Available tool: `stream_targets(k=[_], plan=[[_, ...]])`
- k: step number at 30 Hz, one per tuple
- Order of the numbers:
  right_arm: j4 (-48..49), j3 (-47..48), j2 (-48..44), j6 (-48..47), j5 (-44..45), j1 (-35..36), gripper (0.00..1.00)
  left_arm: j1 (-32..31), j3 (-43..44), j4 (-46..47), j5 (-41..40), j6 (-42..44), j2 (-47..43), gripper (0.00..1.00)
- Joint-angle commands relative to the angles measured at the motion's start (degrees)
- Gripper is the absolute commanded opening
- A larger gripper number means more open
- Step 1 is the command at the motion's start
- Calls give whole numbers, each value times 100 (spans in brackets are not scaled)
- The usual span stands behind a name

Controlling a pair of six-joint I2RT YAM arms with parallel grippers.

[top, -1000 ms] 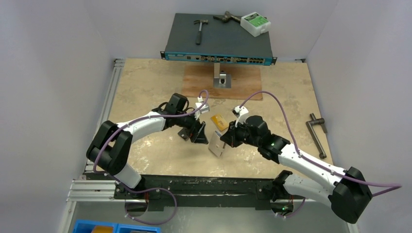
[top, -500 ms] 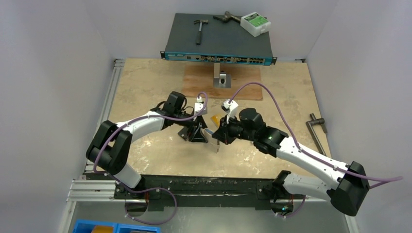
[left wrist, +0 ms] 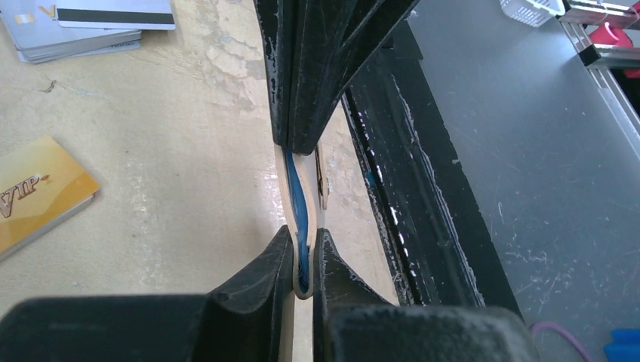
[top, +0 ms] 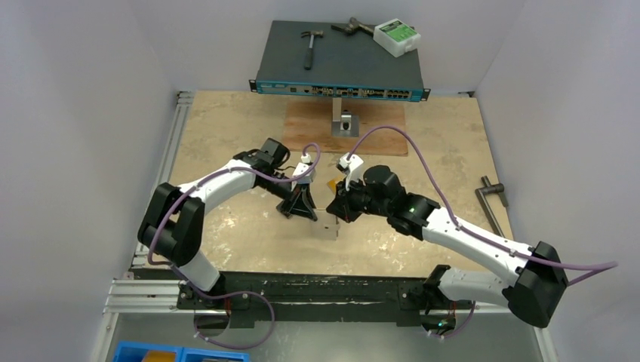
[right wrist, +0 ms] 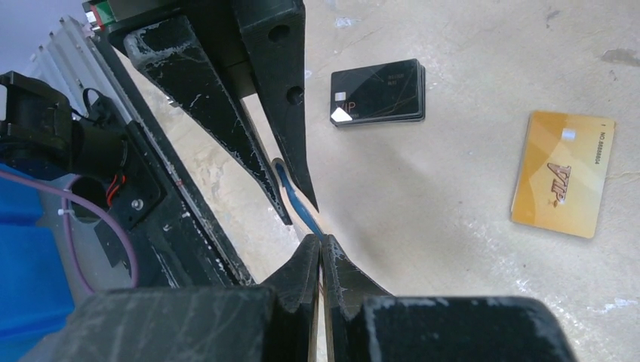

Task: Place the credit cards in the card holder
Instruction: Pick up the card holder from the center of the board, then open the card holder.

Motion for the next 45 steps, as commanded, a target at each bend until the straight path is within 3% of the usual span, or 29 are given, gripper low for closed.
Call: stream_targets(k=[1, 4, 6, 7, 9, 11, 12, 16, 21, 30, 38, 45], plan=[[398, 322, 50, -128, 417, 11, 0, 17, -97, 33, 561, -3, -241, 0], [338, 385, 49, -75, 485, 11, 0, 17, -827, 2159, 3, -1854, -769, 0], [191, 415, -40, 72, 792, 11, 8, 19, -850, 2568, -504, -2643, -821, 0], [92, 421, -108, 151, 1033, 3, 17, 18, -801, 2711, -841, -3101, -816, 0], [-119, 414, -284, 315, 1787, -1, 56, 22, -736, 2816, -1295, -3708, -894, 0], [-325, 390, -461, 447, 2407, 6, 76, 26, -652, 2815, -1819, -4382, -1024, 0], [-464, 378, -552, 536, 2802, 5, 79, 23, -569, 2689, -2079, -4652, -1065, 0], [-651, 175, -749, 778, 3336, 98, 80, 22, -555, 2598, -2928, -5572, -1276, 0], [-685, 79, -410, 1070, 3873, 741, 75, 24, -488, 2406, -3207, -6346, -1195, 0], [-314, 331, 528, 1053, 4596, 1540, 66, 21, -268, 2209, -2836, -7191, -1012, 0], [-349, 790, 1263, 986, 5269, 1919, 57, 39, -295, 2191, -2776, -7399, -1002, 0], [-374, 966, 1683, 1000, 6141, 2059, 43, 56, -318, 2272, -2582, -7585, -965, 0]])
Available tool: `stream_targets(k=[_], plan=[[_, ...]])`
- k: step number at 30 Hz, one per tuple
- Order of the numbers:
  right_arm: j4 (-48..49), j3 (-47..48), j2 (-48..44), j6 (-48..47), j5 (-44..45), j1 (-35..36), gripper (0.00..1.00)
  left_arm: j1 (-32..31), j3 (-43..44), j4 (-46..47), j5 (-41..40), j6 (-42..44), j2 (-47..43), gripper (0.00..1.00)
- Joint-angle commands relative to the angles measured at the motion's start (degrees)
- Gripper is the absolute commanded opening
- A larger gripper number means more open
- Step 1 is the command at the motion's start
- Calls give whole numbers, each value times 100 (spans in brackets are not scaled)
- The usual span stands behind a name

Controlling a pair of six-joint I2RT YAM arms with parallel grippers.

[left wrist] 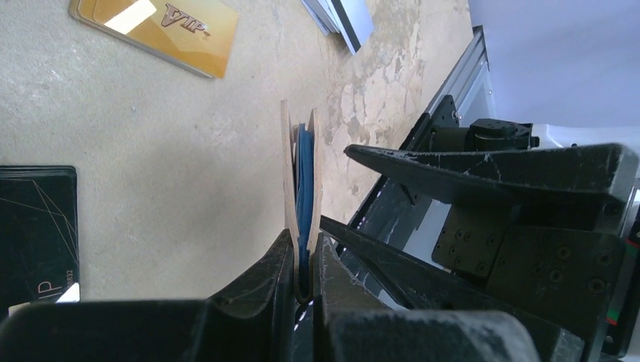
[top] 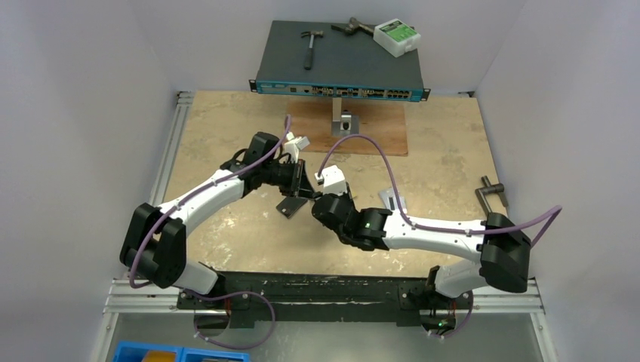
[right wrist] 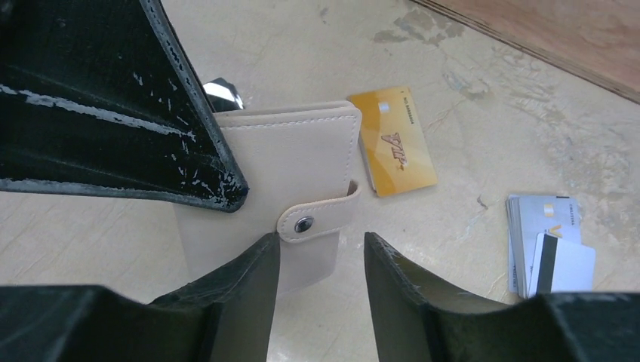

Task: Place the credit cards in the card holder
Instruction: Open the card holder.

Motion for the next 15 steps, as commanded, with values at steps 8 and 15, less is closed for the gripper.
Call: stream_targets(k=[8, 15], plan=[[245, 329, 516, 121, 1307, 209, 29, 87, 108, 320, 563, -445, 17, 0], [201, 481, 861, 227, 2175, 393, 13, 109, 21, 495, 752, -622, 60, 0]])
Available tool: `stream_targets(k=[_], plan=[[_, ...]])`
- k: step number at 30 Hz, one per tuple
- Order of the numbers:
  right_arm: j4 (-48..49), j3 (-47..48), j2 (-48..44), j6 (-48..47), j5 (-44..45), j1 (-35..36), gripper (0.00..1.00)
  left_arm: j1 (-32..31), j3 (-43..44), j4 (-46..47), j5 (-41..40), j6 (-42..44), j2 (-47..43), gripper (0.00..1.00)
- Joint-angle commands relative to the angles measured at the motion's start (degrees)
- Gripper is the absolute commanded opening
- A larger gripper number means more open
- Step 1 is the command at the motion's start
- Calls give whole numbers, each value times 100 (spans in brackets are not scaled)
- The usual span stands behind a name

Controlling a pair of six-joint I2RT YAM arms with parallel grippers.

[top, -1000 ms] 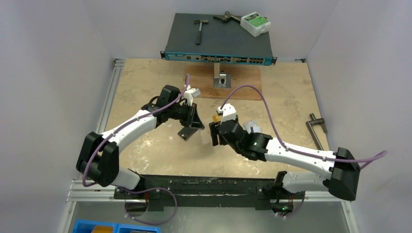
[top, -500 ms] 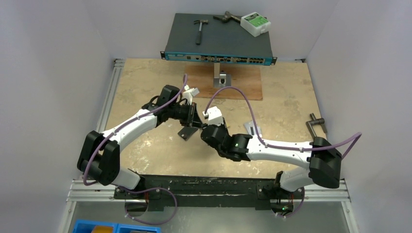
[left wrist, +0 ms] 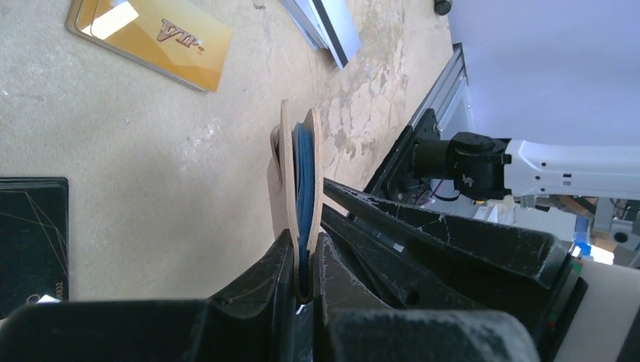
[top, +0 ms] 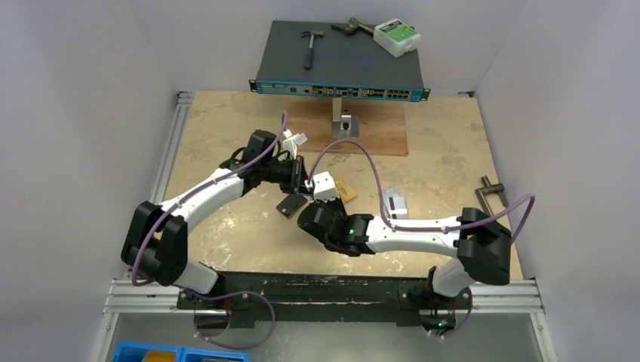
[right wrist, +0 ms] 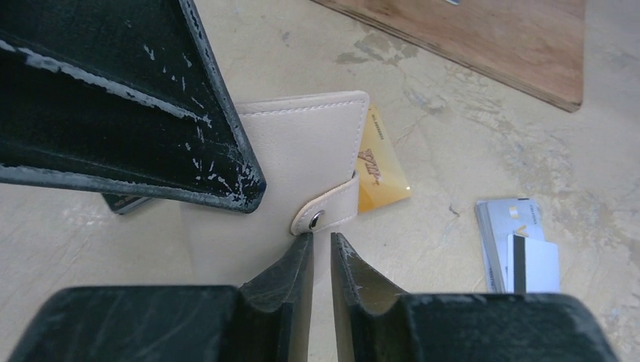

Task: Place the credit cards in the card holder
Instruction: Open the card holder.

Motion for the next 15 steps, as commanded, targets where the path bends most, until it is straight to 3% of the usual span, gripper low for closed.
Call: stream_targets(k=[1, 5, 8, 15], plan=[[-1, 305, 218, 150, 1075, 88, 13, 3, 18, 282, 630, -339, -16, 0], [-51, 388, 439, 260, 1534, 161, 13, 3, -45, 401, 726, -419, -38, 0], [-89, 403, 486, 292, 1453, 162, 0, 15, -139, 532, 793, -472, -66, 0], [536, -31, -60, 73, 1270, 162, 0, 28, -230, 569, 766, -458, -123, 0]])
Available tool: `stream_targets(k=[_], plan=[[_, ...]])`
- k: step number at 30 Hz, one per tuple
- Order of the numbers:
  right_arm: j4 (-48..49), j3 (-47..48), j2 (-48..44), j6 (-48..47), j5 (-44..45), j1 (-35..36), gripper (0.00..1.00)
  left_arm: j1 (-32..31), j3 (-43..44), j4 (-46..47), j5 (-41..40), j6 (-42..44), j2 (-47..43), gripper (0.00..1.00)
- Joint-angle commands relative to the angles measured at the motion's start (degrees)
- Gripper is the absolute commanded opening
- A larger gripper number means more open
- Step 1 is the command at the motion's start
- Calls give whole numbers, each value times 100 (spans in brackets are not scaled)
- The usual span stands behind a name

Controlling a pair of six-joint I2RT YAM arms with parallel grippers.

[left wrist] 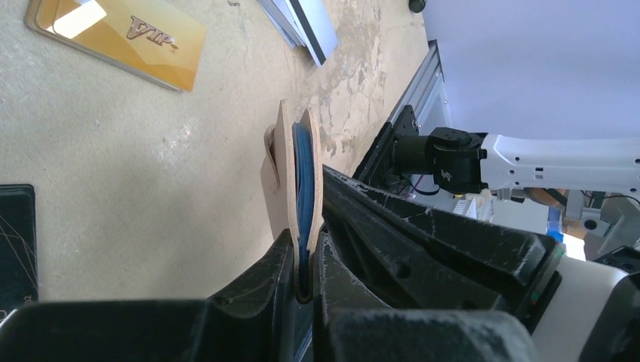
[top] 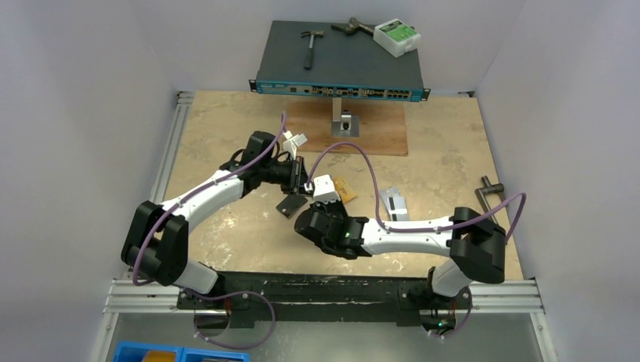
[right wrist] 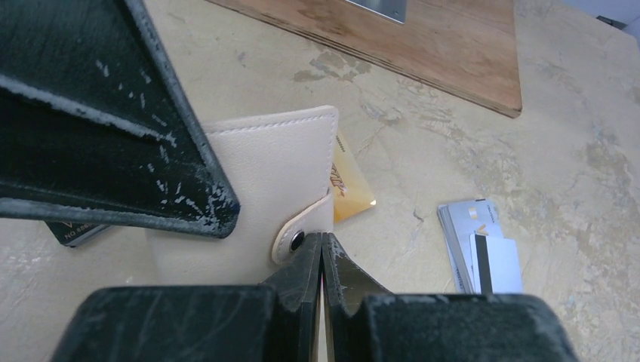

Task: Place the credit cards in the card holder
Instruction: Open the card holder.

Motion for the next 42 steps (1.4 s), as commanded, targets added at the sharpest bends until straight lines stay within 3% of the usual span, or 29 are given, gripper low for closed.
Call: stream_targets(k=[1, 16, 17, 20, 22, 36, 42], plan=[[582, -159, -537, 28, 213, -7, 0, -13, -75, 116, 401, -169, -135, 0], [528, -694, -1442, 215, -369, -272, 0, 6, -15, 15, 399, -108, -200, 0], [635, -753, -1579, 69, -621, -266, 7, 21, -4, 15, 378, -111, -200, 0], [822, -930, -1939, -151, -1262, -267, 41, 57, 14, 2, 347, -120, -183, 0], [827, -964, -2000, -164, -1492, -270, 50, 62, 10, 14, 347, -126, -183, 0], [715, -540, -1109, -134, -1596, -258, 51, 88, 19, 39, 382, -177, -222, 0], [997, -556, -1287, -292, -1834, -236, 51, 111, 4, 28, 345, -133, -222, 0]])
